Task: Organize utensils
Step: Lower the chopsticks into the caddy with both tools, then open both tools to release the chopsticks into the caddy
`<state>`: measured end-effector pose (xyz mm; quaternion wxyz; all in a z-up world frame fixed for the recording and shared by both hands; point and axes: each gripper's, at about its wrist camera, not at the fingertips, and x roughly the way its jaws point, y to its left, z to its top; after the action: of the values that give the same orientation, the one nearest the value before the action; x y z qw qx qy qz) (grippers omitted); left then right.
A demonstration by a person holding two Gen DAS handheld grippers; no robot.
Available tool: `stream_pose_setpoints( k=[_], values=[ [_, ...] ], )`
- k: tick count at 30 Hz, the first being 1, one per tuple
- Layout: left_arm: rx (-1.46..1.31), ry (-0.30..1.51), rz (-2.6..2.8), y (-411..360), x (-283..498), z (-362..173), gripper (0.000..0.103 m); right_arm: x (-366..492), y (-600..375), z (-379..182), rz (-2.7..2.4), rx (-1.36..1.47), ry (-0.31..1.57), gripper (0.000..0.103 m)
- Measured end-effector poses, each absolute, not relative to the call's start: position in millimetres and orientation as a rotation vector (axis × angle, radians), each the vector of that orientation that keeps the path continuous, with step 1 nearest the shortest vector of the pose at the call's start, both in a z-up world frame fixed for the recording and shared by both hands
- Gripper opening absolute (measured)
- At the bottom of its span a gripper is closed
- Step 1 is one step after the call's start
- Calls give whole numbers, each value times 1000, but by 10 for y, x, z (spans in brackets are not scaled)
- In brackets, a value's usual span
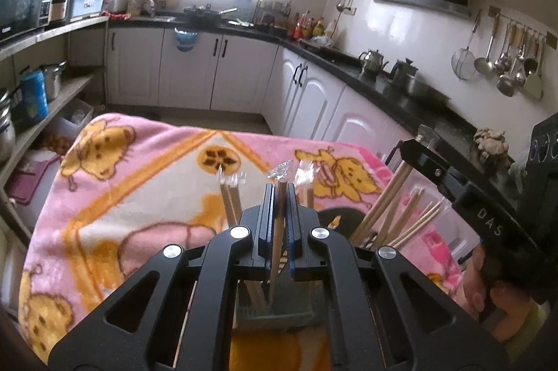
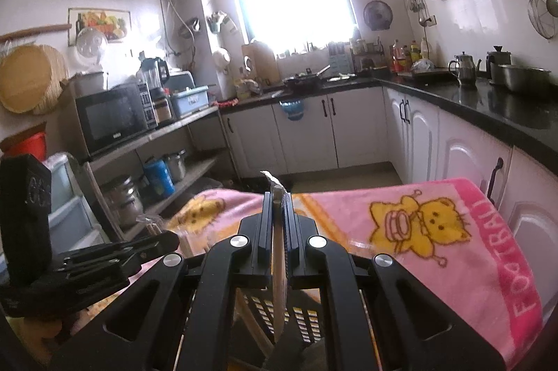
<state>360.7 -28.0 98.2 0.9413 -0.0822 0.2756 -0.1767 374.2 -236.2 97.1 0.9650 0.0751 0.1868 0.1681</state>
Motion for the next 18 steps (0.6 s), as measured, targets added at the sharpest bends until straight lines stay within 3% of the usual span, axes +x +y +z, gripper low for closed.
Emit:
stream_pose_setpoints(
  k=[10, 13, 16, 18],
  values=[
    [-164, 594, -346, -282, 3588, 870, 2, 3704, -2374, 732, 333, 160, 466, 7],
    [-165, 601, -340, -268, 3561, 862, 19, 3643, -2417, 722, 327, 160, 481, 11],
    [-166, 603, -333, -253, 3520, 864, 24, 3561, -2484, 723, 319, 162, 488, 23],
    [-168, 602, -329, -231, 3469, 881, 28, 3505, -2517, 726, 313, 160, 492, 24]
  ],
)
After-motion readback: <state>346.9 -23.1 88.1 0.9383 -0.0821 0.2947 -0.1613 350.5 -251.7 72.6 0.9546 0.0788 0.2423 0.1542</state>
